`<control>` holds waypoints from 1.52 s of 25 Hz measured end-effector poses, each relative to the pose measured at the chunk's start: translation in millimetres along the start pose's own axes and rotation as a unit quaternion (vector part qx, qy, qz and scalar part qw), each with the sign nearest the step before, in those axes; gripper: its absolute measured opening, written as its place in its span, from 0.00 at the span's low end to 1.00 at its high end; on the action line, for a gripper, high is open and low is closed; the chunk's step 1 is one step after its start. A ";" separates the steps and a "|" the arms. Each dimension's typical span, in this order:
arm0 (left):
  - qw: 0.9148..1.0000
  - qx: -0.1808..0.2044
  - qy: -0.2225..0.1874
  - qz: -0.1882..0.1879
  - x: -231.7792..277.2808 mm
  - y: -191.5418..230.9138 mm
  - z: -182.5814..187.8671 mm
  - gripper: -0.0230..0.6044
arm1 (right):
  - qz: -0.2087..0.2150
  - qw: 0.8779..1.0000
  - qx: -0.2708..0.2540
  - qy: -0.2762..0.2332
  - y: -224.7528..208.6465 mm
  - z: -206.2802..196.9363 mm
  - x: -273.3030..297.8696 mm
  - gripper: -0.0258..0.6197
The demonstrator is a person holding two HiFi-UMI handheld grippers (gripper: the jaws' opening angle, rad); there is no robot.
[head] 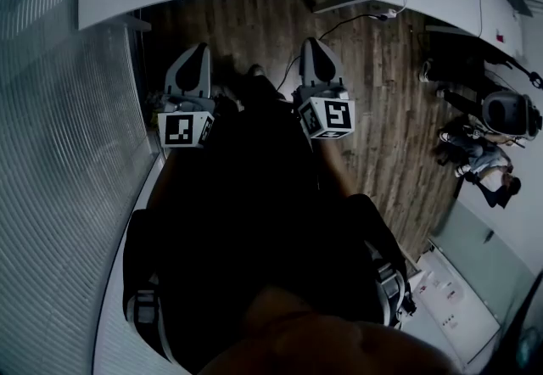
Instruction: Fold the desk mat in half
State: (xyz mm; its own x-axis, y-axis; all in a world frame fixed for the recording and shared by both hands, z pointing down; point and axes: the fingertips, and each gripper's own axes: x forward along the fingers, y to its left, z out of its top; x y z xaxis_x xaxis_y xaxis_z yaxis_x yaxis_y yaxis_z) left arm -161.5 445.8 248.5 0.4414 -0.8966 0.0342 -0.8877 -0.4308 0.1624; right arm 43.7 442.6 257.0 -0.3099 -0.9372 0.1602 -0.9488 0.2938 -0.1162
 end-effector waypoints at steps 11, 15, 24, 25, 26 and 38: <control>1.000 -0.001 0.014 0.004 45.3 2.3 -11.3 0.04 | 0.018 1.000 -0.011 0.016 -28.5 -11.6 47.0 0.04; 1.000 0.002 0.019 0.009 85.3 2.9 -13.5 0.04 | 0.035 0.999 -0.002 0.032 -48.6 -14.2 81.2 0.04; 0.997 0.041 0.068 0.020 179.2 6.7 -43.8 0.04 | 0.088 0.994 0.002 0.059 -105.1 -24.8 161.9 0.04; 0.995 0.058 0.074 0.026 188.0 10.7 -46.7 0.04 | 0.095 0.994 0.000 0.062 -109.0 -24.1 171.0 0.04; 0.994 0.074 0.081 0.032 196.2 14.9 -50.7 0.04 | 0.101 0.993 -0.003 0.066 -112.9 -24.5 179.4 0.04; 0.961 0.204 0.186 0.011 256.4 35.7 -110.5 0.04 | 0.162 0.974 -0.070 0.140 -133.6 -78.0 239.6 0.04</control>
State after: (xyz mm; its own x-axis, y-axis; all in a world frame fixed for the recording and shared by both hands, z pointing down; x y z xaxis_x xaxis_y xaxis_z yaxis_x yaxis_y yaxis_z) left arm -65.5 211.8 372.0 0.3715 -0.8401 0.3953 -0.8407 -0.4851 -0.2408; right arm 91.4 193.4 387.3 -0.5802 -0.7088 0.4012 -0.7915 0.6068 -0.0728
